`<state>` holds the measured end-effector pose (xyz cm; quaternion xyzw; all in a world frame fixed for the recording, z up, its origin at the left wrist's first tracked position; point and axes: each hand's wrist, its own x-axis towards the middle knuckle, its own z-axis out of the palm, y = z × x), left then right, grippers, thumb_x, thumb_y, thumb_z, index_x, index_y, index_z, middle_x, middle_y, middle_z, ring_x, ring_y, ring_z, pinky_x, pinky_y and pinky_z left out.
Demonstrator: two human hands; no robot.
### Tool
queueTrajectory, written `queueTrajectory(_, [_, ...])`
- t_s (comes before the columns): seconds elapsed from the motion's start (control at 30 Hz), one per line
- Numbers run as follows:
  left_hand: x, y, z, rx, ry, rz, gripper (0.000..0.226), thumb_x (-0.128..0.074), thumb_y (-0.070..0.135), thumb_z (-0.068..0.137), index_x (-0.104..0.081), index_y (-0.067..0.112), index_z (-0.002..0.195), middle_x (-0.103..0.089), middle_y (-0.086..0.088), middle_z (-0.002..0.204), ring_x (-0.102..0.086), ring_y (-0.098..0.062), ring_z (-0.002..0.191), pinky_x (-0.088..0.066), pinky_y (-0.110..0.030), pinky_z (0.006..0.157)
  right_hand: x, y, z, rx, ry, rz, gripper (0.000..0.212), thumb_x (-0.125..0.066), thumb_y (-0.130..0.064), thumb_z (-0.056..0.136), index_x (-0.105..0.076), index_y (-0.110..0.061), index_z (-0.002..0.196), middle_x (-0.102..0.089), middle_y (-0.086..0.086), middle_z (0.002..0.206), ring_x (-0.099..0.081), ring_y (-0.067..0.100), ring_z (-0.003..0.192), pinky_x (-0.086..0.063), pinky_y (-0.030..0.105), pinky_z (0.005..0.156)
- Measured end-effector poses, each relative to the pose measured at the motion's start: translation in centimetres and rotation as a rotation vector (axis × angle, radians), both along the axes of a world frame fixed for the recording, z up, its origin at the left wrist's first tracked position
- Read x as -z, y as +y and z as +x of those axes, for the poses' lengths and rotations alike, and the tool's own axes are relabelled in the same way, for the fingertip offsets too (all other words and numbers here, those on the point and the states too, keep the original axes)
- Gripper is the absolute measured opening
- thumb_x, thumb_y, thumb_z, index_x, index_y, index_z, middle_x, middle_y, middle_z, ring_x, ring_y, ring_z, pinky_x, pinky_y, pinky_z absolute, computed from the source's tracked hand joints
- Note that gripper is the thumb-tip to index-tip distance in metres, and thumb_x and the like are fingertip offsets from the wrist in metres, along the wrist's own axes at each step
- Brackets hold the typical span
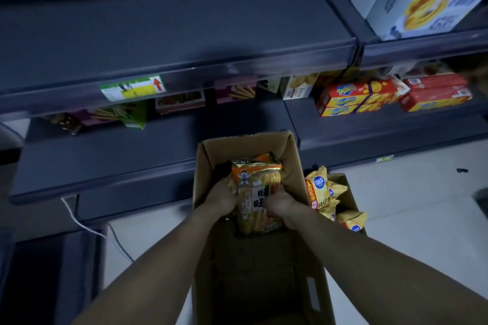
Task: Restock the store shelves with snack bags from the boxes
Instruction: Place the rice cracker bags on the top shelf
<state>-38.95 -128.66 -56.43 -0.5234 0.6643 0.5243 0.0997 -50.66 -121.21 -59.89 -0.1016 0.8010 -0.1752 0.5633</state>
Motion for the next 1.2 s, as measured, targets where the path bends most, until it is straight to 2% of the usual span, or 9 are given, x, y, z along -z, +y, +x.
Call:
queueTrajectory(0.23, [3.5,0.0,-1.7,-0.233,0.036,0.094,0.036,-0.064,0.011,0.086,-0.056,0.009,0.121,-0.063,-0.009,0.118,-0.061,-0.022,0.105,-0.050,-0.030,0.087,2.0,-0.7,0.0,0.122,-0.055,-0.022,0.090,-0.052,-0.025,0.093,0.016,-0.017,0.150,-0.035,0.016,0.149,-0.039,0.033,0.133,-0.036,0.046,0.110])
queueTrajectory(0.37, [2.6,-0.1,-2.1,-0.269,0.057,0.088,0.023,-0.061,0.013,0.089,-0.061,0.013,0.112,-0.066,-0.008,0.114,-0.061,-0.022,0.103,-0.049,-0.029,0.088,1.8,-0.3,-0.5,0.130,-0.122,-0.086,0.071,-0.055,-0.018,0.089,-0.016,-0.020,0.149,-0.046,0.012,0.140,-0.047,0.029,0.125,-0.045,0.043,0.102])
queueTrajectory(0.5, [-0.8,-0.7,-1.7,-0.213,0.087,0.043,0.029,-0.059,0.013,0.090,-0.060,0.014,0.119,-0.065,-0.005,0.118,-0.060,-0.023,0.110,-0.047,-0.036,0.099,-0.9,0.1,-0.9,0.053,-0.090,-0.124,0.071,-0.058,-0.017,0.089,-0.020,-0.015,0.149,-0.043,0.012,0.144,-0.043,0.028,0.131,-0.042,0.038,0.106])
queueTrajectory(0.67, [-7.8,-1.1,-0.6,-0.247,0.195,0.009,0.027,-0.055,0.005,0.091,-0.058,0.012,0.116,-0.066,-0.008,0.113,-0.061,-0.023,0.105,-0.049,-0.033,0.090,-7.5,0.3,-1.4,0.029,-0.055,-0.229,0.074,-0.070,-0.015,0.080,-0.030,-0.013,0.141,-0.051,0.012,0.135,-0.051,0.028,0.121,-0.046,0.035,0.098])
queueTrajectory(0.8, [-14.7,-0.7,0.4,-0.251,0.336,-0.020,0.019,-0.053,0.000,0.092,-0.057,0.015,0.104,-0.066,-0.006,0.094,-0.059,-0.008,0.073,-0.049,-0.018,0.063,-14.6,1.1,-2.3,-0.037,0.022,-0.347,0.044,-0.066,-0.006,0.084,-0.051,-0.006,0.125,-0.062,0.010,0.108,-0.059,0.016,0.084,-0.049,0.018,0.058])
queueTrajectory(0.87, [-18.7,-0.5,0.9,-0.233,0.422,-0.046,0.016,-0.054,0.004,0.093,-0.056,0.016,0.104,-0.065,-0.003,0.086,-0.060,0.000,0.058,-0.048,-0.014,0.053,-18.5,1.6,-2.8,-0.062,0.093,-0.432,0.031,-0.065,-0.004,0.085,-0.057,-0.006,0.116,-0.064,0.011,0.110,-0.058,0.017,0.088,-0.044,0.018,0.058])
queueTrajectory(0.97, [-24.8,0.1,1.5,-0.131,0.447,-0.148,0.020,-0.051,0.021,0.096,-0.052,0.017,0.115,-0.065,-0.006,0.101,-0.062,-0.010,0.073,-0.054,-0.029,0.069,-24.6,2.5,-3.4,-0.094,0.231,-0.549,0.011,-0.069,-0.007,0.083,-0.061,-0.014,0.086,-0.066,0.002,0.089,-0.061,0.019,0.086,-0.047,0.024,0.067])
queueTrajectory(1.07, [-30.7,0.9,1.7,0.020,0.369,-0.192,0.030,-0.051,0.035,0.095,-0.031,0.022,0.114,-0.061,-0.003,0.109,-0.062,-0.018,0.089,-0.057,-0.043,0.075,-30.8,3.4,-3.4,-0.153,0.367,-0.666,0.026,-0.070,-0.011,0.082,-0.052,-0.019,0.066,-0.062,0.002,0.074,-0.058,0.019,0.077,-0.044,0.027,0.064])
queueTrajectory(1.2, [-37.8,1.9,1.5,0.179,0.374,-0.335,0.057,-0.063,0.008,0.086,-0.023,0.021,0.124,-0.062,-0.002,0.113,-0.064,-0.018,0.098,-0.058,-0.040,0.081,-38.0,4.7,-3.9,-0.131,0.489,-0.799,0.017,-0.069,-0.012,0.084,-0.055,-0.004,0.080,-0.065,0.017,0.086,-0.061,0.027,0.078,-0.051,0.041,0.073])
